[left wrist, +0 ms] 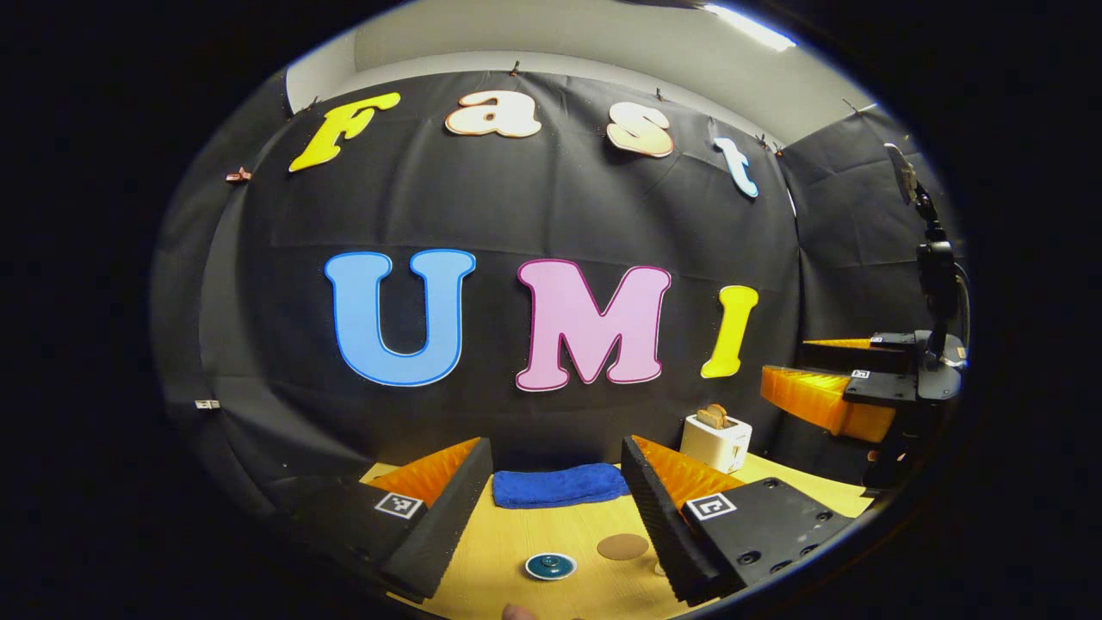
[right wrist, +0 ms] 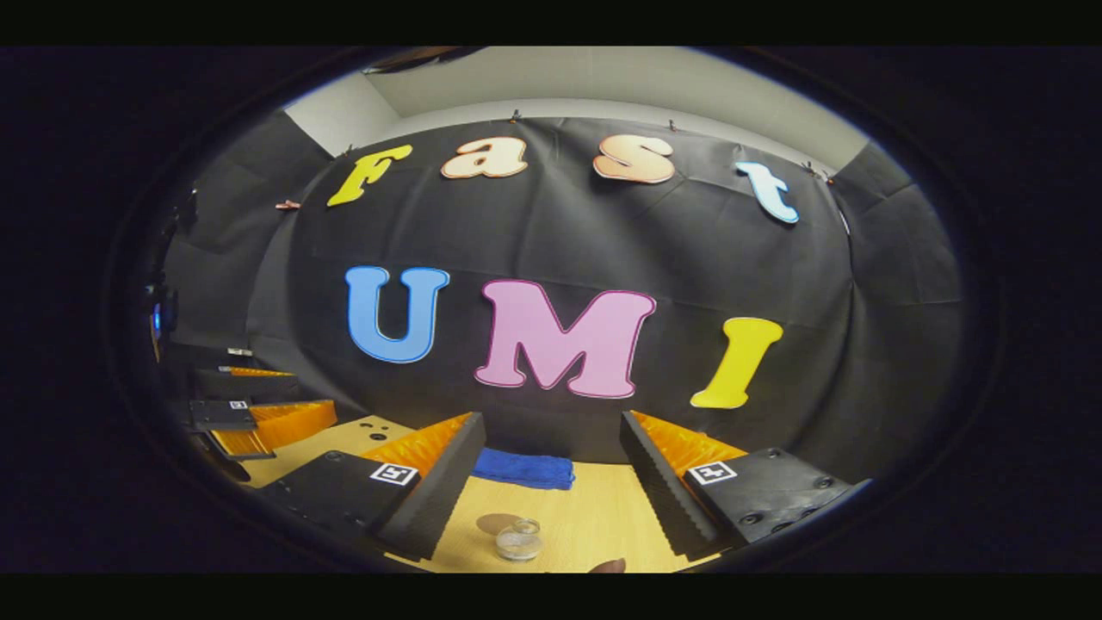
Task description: Open the teacup lid with one hand, grasp the water bottle and pour water into the teacup with the other hand; after pouring, place the water bottle on the coaster and then close the teacup lid.
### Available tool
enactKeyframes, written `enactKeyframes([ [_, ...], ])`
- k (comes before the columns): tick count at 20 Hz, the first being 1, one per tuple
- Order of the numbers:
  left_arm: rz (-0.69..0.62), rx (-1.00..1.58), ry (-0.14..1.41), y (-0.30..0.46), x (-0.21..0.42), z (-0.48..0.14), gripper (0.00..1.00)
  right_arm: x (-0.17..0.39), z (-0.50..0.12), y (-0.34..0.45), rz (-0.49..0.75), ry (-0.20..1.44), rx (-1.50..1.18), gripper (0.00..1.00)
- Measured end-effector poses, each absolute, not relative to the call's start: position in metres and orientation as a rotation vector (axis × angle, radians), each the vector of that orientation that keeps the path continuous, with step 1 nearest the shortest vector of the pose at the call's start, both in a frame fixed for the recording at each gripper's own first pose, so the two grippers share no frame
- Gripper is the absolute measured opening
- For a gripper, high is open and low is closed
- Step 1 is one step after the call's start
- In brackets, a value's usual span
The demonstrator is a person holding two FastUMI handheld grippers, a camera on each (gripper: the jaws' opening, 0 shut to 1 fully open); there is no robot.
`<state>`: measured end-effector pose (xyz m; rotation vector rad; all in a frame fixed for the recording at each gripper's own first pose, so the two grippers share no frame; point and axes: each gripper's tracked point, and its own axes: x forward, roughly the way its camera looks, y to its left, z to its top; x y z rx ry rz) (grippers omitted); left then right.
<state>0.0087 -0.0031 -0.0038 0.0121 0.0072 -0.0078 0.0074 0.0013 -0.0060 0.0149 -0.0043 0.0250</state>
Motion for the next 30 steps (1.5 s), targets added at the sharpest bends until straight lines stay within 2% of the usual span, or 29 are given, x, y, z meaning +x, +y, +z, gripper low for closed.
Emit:
enactKeyframes([
  [3, -0.005, 0.015, 0.005, -0.004, 0.010, -0.004, 0.95, 0.009, -0.007, 0.002, 0.030, -0.003, 0.016, 0.96],
  [6, -0.009, 0.012, 0.005, -0.006, 0.013, -0.009, 0.95, 0.009, -0.016, 0.003, 0.039, 0.001, 0.018, 0.98],
  [10, -0.018, 0.005, 0.033, -0.013, 0.023, -0.044, 0.95, 0.008, -0.038, 0.003, 0.062, 0.000, 0.016, 0.98],
  [13, -0.031, 0.007, 0.068, -0.018, 0.037, -0.084, 0.95, 0.011, -0.069, 0.001, 0.074, 0.035, 0.020, 0.98],
  [19, -0.018, 0.040, 0.085, -0.013, 0.086, -0.198, 0.94, 0.010, -0.172, 0.018, 0.132, 0.086, 0.058, 0.96],
  [21, -0.012, 0.036, 0.135, -0.010, 0.099, -0.253, 0.93, 0.010, -0.199, 0.019, 0.129, 0.093, 0.034, 0.98],
  [27, 0.007, 0.044, 0.223, 0.001, 0.114, -0.319, 0.83, 0.007, -0.252, 0.030, 0.120, 0.156, 0.034, 0.98],
  [30, 0.001, 0.029, 0.262, 0.002, 0.120, -0.337, 0.73, 0.003, -0.271, 0.031, 0.120, 0.194, 0.034, 0.96],
])
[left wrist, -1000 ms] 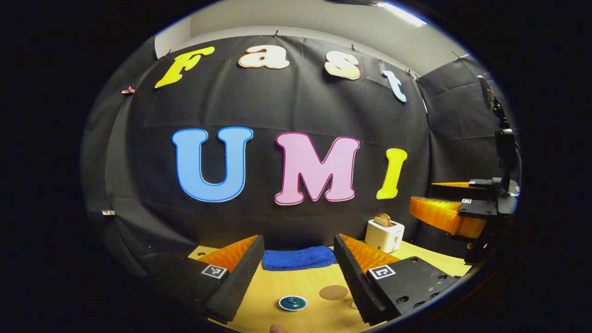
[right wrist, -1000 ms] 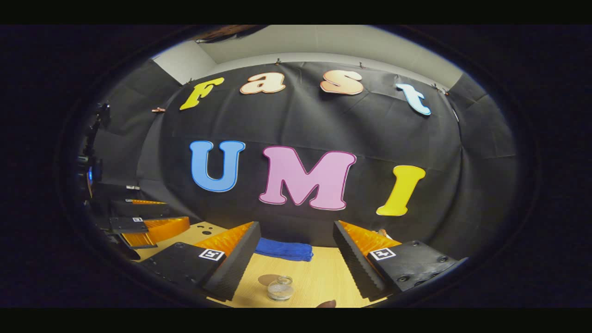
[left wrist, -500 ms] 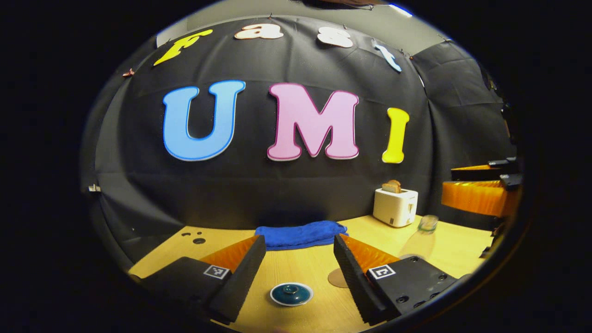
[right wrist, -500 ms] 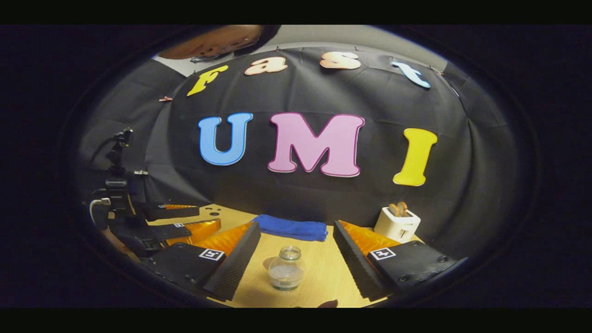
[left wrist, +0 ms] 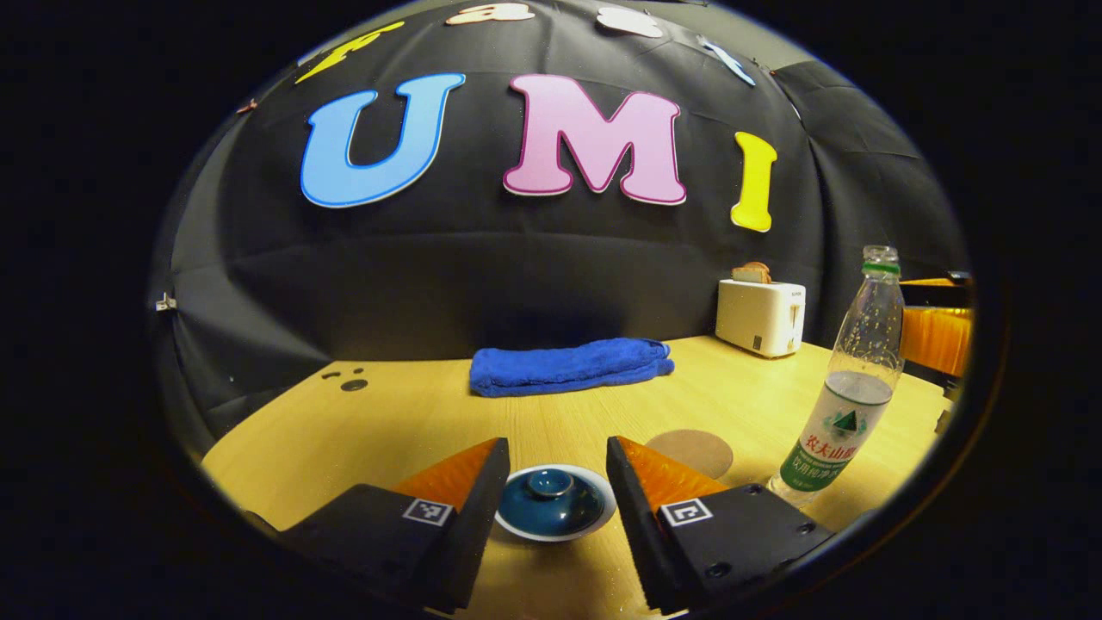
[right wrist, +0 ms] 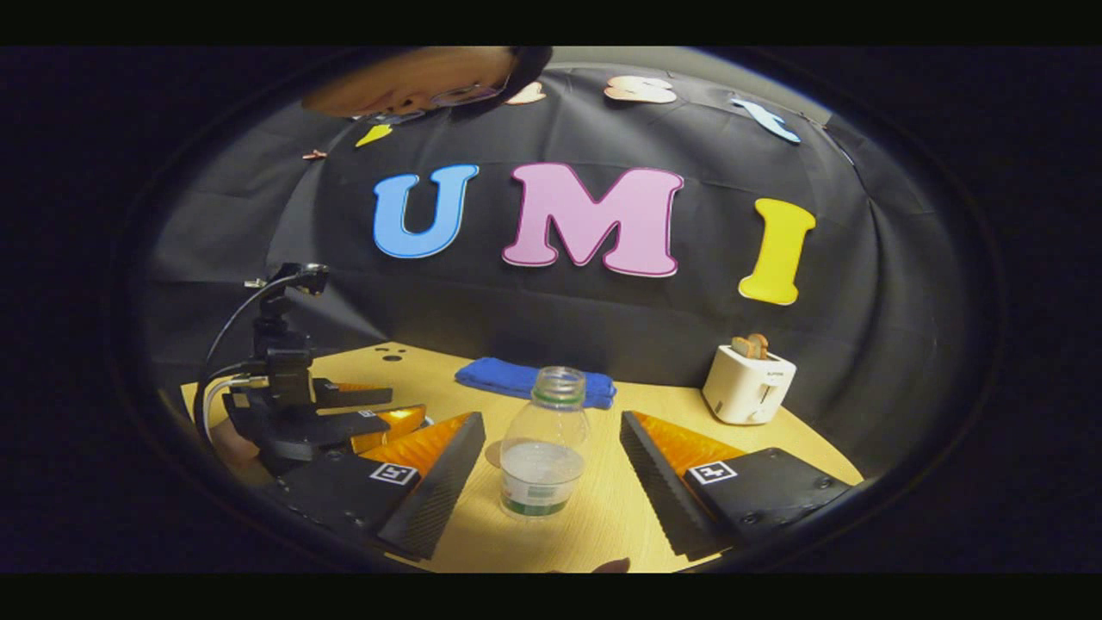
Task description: Open the teacup lid with one hand, grasp the water bottle and pour water into the teacup with the other hand; after pouring, place the water bottle on the coaster and then close the teacup lid.
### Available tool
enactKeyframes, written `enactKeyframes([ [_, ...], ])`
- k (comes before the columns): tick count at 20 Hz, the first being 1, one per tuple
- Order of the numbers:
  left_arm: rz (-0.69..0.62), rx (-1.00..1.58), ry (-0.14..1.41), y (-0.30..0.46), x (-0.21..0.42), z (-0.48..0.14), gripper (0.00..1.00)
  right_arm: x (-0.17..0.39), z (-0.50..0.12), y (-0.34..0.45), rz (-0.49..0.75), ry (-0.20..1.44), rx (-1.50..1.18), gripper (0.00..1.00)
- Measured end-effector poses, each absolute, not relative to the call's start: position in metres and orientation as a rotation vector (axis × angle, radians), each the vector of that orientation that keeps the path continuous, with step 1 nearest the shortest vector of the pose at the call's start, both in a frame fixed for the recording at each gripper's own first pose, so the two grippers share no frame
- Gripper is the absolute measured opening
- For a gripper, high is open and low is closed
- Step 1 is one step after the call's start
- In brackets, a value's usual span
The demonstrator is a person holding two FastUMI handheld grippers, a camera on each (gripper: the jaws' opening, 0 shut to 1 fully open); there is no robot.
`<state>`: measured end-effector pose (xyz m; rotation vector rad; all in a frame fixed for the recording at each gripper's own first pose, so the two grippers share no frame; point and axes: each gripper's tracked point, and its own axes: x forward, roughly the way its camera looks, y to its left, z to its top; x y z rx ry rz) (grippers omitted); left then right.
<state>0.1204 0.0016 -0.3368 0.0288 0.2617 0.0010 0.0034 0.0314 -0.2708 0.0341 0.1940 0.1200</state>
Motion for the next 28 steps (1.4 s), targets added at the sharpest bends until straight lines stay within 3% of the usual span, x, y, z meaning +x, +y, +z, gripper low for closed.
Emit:
enactKeyframes([
  [2, 0.004, 0.023, 0.291, 0.004, 0.120, -0.348, 0.65, 0.001, -0.281, 0.032, 0.119, 0.218, 0.042, 0.96],
  [4, 0.020, 0.028, 0.293, 0.006, 0.122, -0.349, 0.64, 0.000, -0.286, 0.031, 0.115, 0.227, 0.056, 0.98],
  [6, 0.027, 0.037, 0.295, 0.008, 0.122, -0.350, 0.50, 0.001, -0.291, 0.030, 0.108, 0.234, 0.060, 0.98],
  [7, 0.024, 0.038, 0.293, 0.006, 0.123, -0.350, 0.32, 0.002, -0.294, 0.030, 0.108, 0.239, 0.061, 0.98],
  [8, 0.026, 0.039, 0.284, 0.006, 0.123, -0.348, 0.35, 0.001, -0.297, 0.031, 0.110, 0.243, 0.061, 0.98],
  [11, 0.041, 0.031, 0.243, 0.009, 0.117, -0.329, 0.28, -0.002, -0.311, 0.035, 0.116, 0.263, 0.067, 0.98],
  [12, 0.045, 0.032, 0.225, 0.010, 0.115, -0.318, 0.36, -0.003, -0.315, 0.037, 0.117, 0.269, 0.074, 0.98],
  [13, 0.048, 0.033, 0.208, 0.010, 0.112, -0.306, 0.31, -0.001, -0.322, 0.037, 0.116, 0.277, 0.078, 0.98],
  [16, 0.046, 0.035, 0.181, 0.014, 0.102, -0.283, 0.32, 0.001, -0.346, 0.040, 0.114, 0.320, 0.086, 0.98],
  [17, 0.039, 0.030, 0.188, 0.014, 0.100, -0.280, 0.27, 0.003, -0.354, 0.042, 0.113, 0.334, 0.091, 0.98],
  [18, 0.038, 0.022, 0.199, 0.017, 0.097, -0.280, 0.31, 0.005, -0.360, 0.044, 0.113, 0.343, 0.100, 0.98],
  [23, 0.059, 0.021, 0.229, 0.031, 0.088, -0.284, 0.32, 0.004, -0.395, 0.050, 0.111, 0.431, 0.102, 0.98],
  [24, 0.065, 0.020, 0.231, 0.034, 0.087, -0.284, 0.28, 0.005, -0.399, 0.050, 0.108, 0.444, 0.097, 0.98],
  [25, 0.070, 0.016, 0.235, 0.036, 0.086, -0.287, 0.32, 0.007, -0.401, 0.047, 0.097, 0.461, 0.096, 0.98],
  [27, 0.085, 0.010, 0.240, 0.042, 0.084, -0.289, 0.28, 0.008, -0.395, 0.046, 0.087, 0.477, 0.083, 0.78],
  [28, 0.092, 0.009, 0.243, 0.045, 0.082, -0.289, 0.32, 0.013, -0.386, 0.044, 0.073, 0.456, 0.044, 0.76],
])
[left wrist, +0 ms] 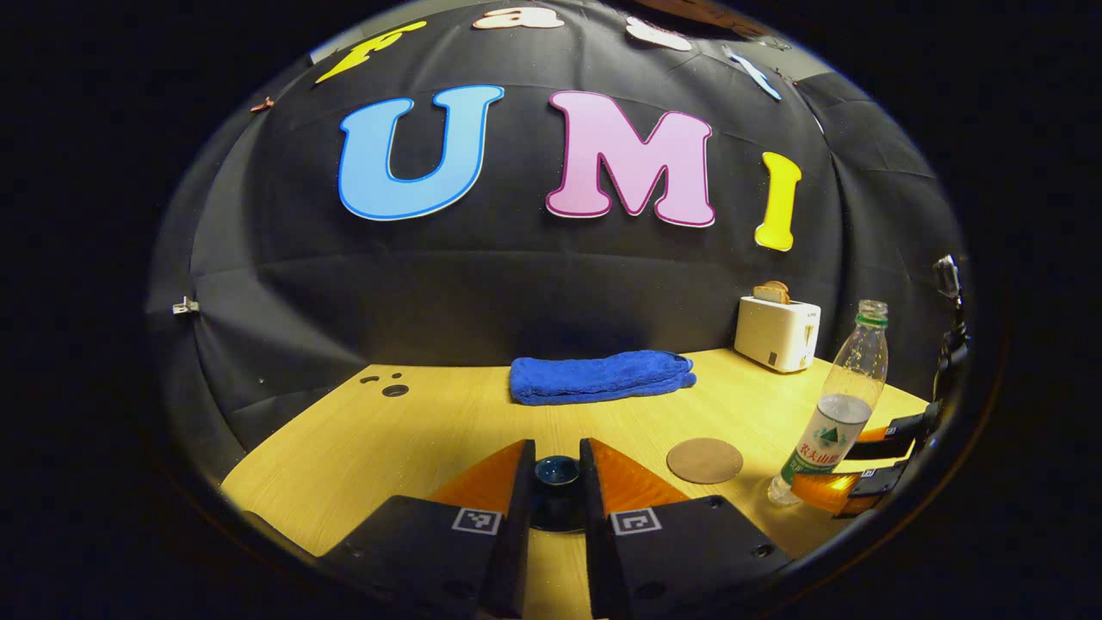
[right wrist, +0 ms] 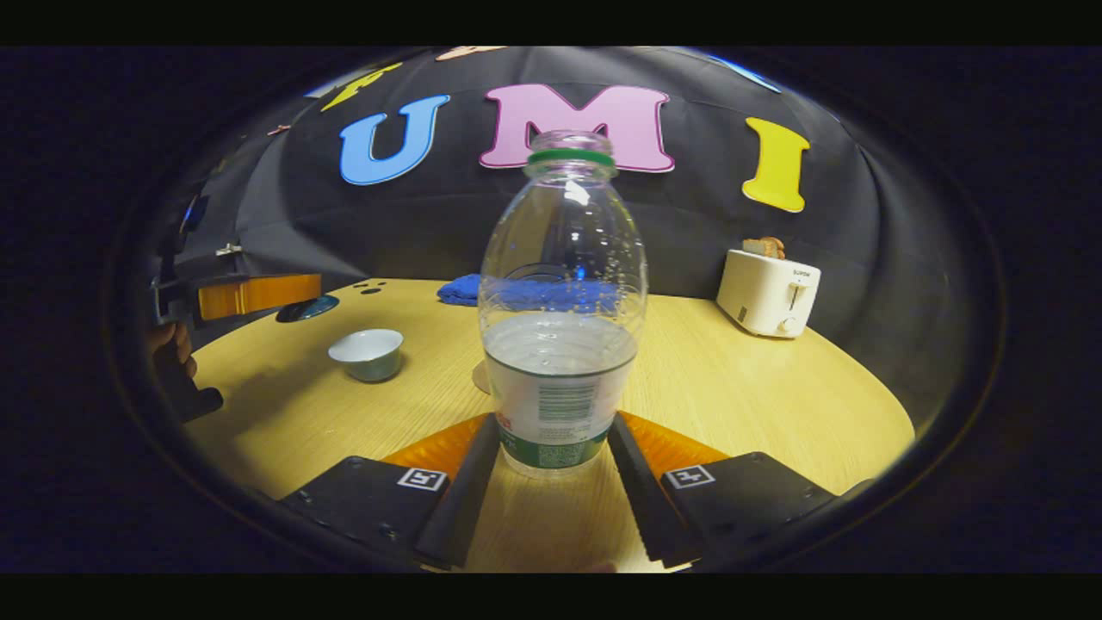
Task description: Open the teacup lid with one hand, grasp the water bottle and pour water into the teacup with the other hand; after pouring, place the water bottle on the coaster and then close the teacup lid.
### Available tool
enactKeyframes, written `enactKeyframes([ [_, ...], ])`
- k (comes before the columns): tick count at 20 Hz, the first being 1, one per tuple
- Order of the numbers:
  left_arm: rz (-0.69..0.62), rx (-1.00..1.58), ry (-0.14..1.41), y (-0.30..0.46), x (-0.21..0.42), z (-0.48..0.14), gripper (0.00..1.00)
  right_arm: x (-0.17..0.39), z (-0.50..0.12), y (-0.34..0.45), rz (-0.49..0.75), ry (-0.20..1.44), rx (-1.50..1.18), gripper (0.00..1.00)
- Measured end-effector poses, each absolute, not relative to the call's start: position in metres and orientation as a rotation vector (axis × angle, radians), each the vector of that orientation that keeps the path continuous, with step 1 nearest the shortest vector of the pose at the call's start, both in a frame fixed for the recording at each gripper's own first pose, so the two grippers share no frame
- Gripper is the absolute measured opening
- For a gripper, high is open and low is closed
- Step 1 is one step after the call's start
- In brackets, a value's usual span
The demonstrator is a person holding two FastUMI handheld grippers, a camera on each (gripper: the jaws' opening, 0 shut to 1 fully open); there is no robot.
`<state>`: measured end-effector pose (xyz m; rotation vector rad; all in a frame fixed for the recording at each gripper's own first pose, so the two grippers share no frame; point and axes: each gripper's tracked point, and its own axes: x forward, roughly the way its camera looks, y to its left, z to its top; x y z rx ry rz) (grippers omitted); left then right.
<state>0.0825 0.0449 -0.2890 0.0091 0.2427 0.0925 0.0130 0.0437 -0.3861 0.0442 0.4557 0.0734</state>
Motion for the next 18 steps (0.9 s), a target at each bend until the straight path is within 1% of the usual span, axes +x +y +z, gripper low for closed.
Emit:
enactKeyframes([
  [2, 0.107, 0.011, 0.247, 0.051, 0.079, -0.290, 0.32, 0.030, -0.373, 0.036, 0.067, 0.441, -0.100, 0.75],
  [3, 0.115, 0.014, 0.248, 0.055, 0.076, -0.290, 0.32, 0.037, -0.369, 0.034, 0.065, 0.445, -0.190, 0.80],
  [4, 0.124, 0.017, 0.249, 0.060, 0.074, -0.290, 0.32, 0.044, -0.366, 0.030, 0.059, 0.452, -0.283, 0.75],
  [10, 0.173, 0.012, 0.246, 0.085, 0.058, -0.288, 0.32, 0.072, -0.350, 0.035, 0.077, 0.421, -0.806, 0.73],
  [14, 0.204, 0.006, 0.251, 0.100, 0.047, -0.292, 0.32, 0.087, -0.342, 0.039, 0.076, 0.388, -1.031, 0.73],
  [15, 0.211, 0.010, 0.256, 0.105, 0.044, -0.295, 0.28, 0.087, -0.338, 0.041, 0.076, 0.370, -1.089, 0.73],
  [16, 0.220, 0.014, 0.261, 0.110, 0.042, -0.297, 0.31, 0.086, -0.336, 0.042, 0.079, 0.354, -1.133, 0.73],
  [18, 0.234, 0.006, 0.265, 0.117, 0.037, -0.299, 0.32, 0.086, -0.333, 0.043, 0.080, 0.344, -1.207, 0.73],
])
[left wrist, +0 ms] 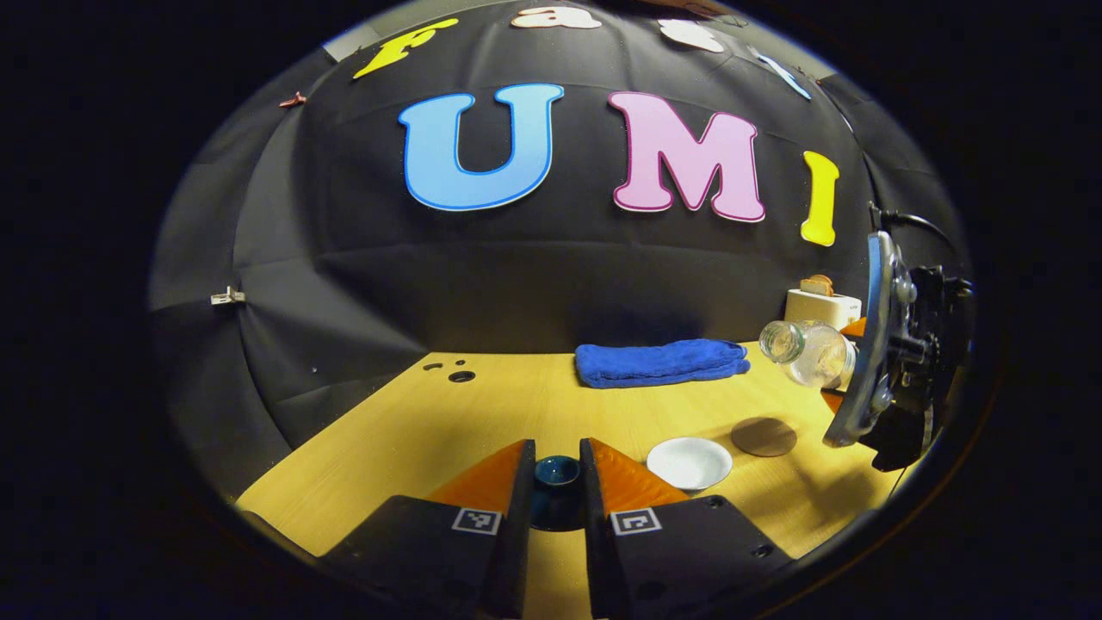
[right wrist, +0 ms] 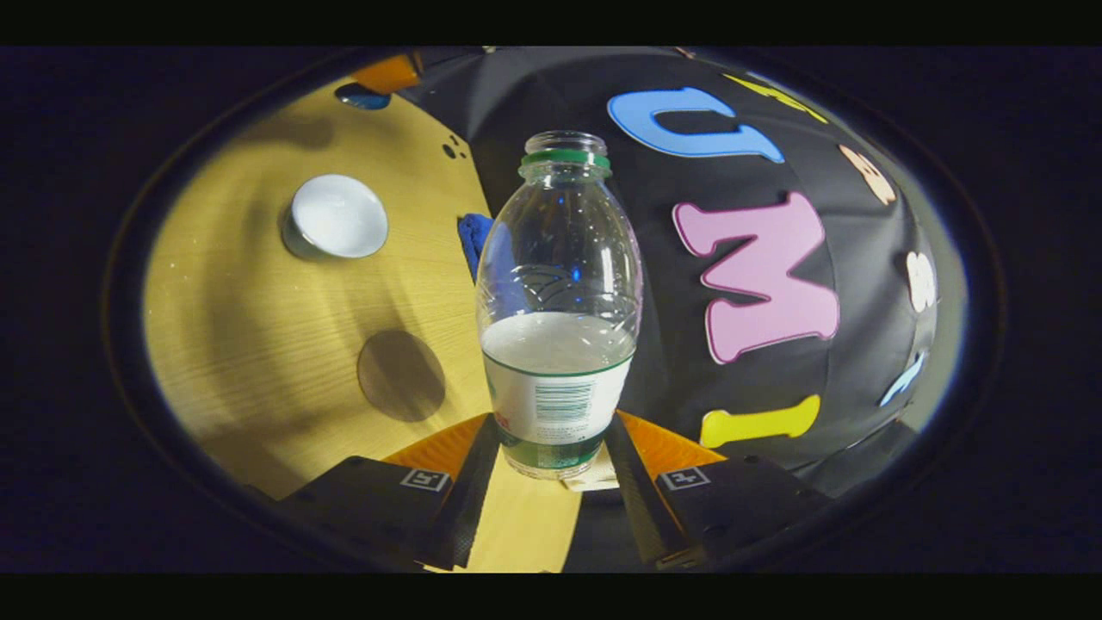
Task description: Open the teacup lid with one hand, grasp the water bottle and pour water into the teacup with the other hand; after pouring, place the water bottle on the coaster and then close the teacup lid.
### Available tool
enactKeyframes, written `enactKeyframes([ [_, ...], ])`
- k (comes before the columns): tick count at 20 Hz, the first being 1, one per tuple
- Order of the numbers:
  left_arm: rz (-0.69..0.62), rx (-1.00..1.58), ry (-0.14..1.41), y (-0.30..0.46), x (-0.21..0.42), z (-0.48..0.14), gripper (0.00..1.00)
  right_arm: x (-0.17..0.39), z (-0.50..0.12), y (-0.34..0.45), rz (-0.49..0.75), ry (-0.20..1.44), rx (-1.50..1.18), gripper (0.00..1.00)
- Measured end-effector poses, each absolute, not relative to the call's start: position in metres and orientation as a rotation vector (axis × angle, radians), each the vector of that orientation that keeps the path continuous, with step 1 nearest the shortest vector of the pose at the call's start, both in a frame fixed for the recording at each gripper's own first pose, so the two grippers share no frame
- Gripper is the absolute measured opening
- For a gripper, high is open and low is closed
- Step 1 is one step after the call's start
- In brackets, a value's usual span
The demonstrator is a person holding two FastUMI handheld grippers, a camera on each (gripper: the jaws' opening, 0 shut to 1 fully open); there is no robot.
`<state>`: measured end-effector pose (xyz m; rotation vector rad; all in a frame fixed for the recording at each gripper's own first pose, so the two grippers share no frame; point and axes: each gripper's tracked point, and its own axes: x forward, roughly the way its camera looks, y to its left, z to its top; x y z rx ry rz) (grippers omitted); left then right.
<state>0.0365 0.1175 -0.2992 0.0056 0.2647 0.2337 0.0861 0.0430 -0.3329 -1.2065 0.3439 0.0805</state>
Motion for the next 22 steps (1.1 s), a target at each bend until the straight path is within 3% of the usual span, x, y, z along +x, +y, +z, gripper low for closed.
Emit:
enactKeyframes([
  [4, 0.261, -0.015, 0.275, 0.132, 0.028, -0.305, 0.28, 0.085, -0.325, 0.046, 0.074, 0.339, -1.325, 0.70],
  [5, 0.266, -0.018, 0.276, 0.136, 0.027, -0.306, 0.32, 0.084, -0.324, 0.047, 0.067, 0.344, -1.347, 0.70],
  [17, 0.284, -0.023, 0.292, 0.154, 0.020, -0.316, 0.32, 0.086, -0.310, 0.038, 0.055, 0.312, -1.560, 0.76],
  [18, 0.287, -0.025, 0.292, 0.155, 0.020, -0.316, 0.32, 0.087, -0.309, 0.037, 0.057, 0.307, -1.572, 0.70],
  [21, 0.289, -0.036, 0.297, 0.154, 0.020, -0.318, 0.32, 0.089, -0.308, 0.036, 0.060, 0.303, -1.594, 0.73],
  [22, 0.291, -0.038, 0.298, 0.155, 0.020, -0.319, 0.28, 0.089, -0.307, 0.035, 0.062, 0.306, -1.600, 0.73],
])
